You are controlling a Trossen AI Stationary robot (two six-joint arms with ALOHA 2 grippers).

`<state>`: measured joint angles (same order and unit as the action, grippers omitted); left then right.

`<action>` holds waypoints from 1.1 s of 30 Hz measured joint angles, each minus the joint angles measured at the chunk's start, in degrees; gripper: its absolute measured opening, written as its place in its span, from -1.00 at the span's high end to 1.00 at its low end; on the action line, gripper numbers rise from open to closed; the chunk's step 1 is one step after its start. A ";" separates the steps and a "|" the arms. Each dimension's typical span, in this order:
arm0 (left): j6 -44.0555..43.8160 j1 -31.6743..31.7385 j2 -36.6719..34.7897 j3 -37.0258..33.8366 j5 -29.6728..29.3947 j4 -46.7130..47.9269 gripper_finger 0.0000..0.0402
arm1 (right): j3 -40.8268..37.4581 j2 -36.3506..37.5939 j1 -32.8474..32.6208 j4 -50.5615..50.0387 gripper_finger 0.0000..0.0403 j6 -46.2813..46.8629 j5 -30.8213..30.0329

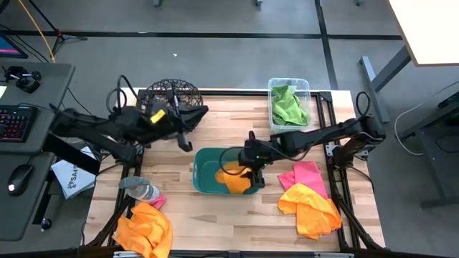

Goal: Sort microfiber towel by color & place in baskets
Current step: Put the top yellow microfiber cloth into the blue bin, then put the right yellow microfiber cloth into the blue bin

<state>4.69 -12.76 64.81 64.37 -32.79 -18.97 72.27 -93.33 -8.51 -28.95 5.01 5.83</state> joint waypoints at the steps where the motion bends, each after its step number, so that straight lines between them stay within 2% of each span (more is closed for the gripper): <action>1: 0.61 -0.75 0.60 0.70 -1.32 0.36 0.97 | 0.00 0.09 -0.26 0.00 -0.22 -0.79 -0.06; 4: 3.53 -2.37 1.58 2.33 -3.92 0.36 0.97 | 0.02 1.12 -0.86 -1.23 -0.45 -1.37 0.41; 7: 4.69 -2.86 1.71 3.20 -5.26 0.34 0.97 | 0.04 3.30 -0.96 -4.11 -0.58 0.81 2.26; 11: 3.31 -2.79 1.55 3.29 -5.44 1.49 0.97 | 0.04 7.71 -2.16 -12.28 -0.61 8.64 7.76; 14: 1.55 -2.56 1.43 3.29 -5.42 5.51 0.97 | 0.10 11.26 -5.84 -20.58 -0.59 16.04 10.35; 16: 0.05 -2.37 1.42 3.26 -5.39 9.61 0.97 | 0.11 12.62 -9.69 -26.38 -0.57 20.92 10.25; 20: -5.01 -1.47 1.50 3.22 -4.54 17.15 0.97 | -0.94 12.01 -18.92 -34.21 -0.56 32.84 6.39; 26: -8.02 -0.30 1.66 3.22 -1.23 22.69 0.97 | -12.01 8.69 -28.92 -32.34 -0.56 58.44 9.11; 30: -5.97 -0.19 1.64 3.22 -0.88 22.61 0.97 | -19.92 7.30 -32.31 -28.03 -0.56 69.30 12.81; 33: -4.97 -0.19 1.64 3.22 -0.85 22.61 0.97 | -23.73 7.29 -33.12 -23.65 -0.56 73.60 13.13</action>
<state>-0.28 -12.95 66.46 67.59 -33.65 3.64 48.54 -86.04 -41.63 -52.60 78.61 18.96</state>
